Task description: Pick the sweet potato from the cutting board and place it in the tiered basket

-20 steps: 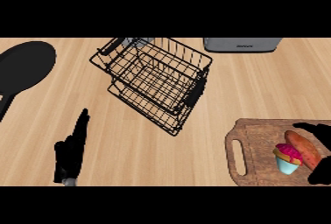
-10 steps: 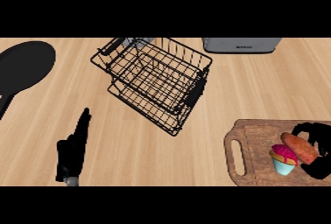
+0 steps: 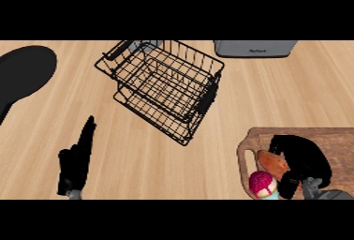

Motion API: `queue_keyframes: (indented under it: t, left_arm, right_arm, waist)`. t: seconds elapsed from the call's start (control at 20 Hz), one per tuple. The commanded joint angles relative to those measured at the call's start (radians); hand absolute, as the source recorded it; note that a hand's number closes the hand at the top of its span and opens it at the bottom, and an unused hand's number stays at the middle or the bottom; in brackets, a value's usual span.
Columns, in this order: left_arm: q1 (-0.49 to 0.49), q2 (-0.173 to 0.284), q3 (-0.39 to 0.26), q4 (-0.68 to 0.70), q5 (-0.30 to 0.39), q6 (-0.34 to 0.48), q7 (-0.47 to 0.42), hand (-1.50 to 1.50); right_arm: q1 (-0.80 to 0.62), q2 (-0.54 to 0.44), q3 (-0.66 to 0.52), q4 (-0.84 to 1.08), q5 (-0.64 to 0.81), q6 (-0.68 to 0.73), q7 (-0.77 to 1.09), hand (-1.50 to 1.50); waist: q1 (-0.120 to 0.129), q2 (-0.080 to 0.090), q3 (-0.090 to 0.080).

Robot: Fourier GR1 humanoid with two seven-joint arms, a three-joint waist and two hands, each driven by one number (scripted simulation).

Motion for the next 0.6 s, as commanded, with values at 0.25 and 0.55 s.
queue_keyframes:
  t: [0.25, 0.55]
  left_arm:
    - [0.056, -0.022, -0.025, 0.027, -0.005, -0.006, 0.006, 0.00]
    - [0.034, -0.004, 0.008, 0.011, 0.012, -0.014, 0.019, 0.00]
  right_arm:
    - [0.038, 0.383, 0.284, -0.318, 0.239, -0.206, 0.475, 1.50]
    - [-0.023, 0.389, 0.408, -0.603, 0.371, -0.273, 0.664, 1.50]
  waist:
    - [-0.007, 0.007, 0.007]
    - [-0.015, 0.001, 0.005]
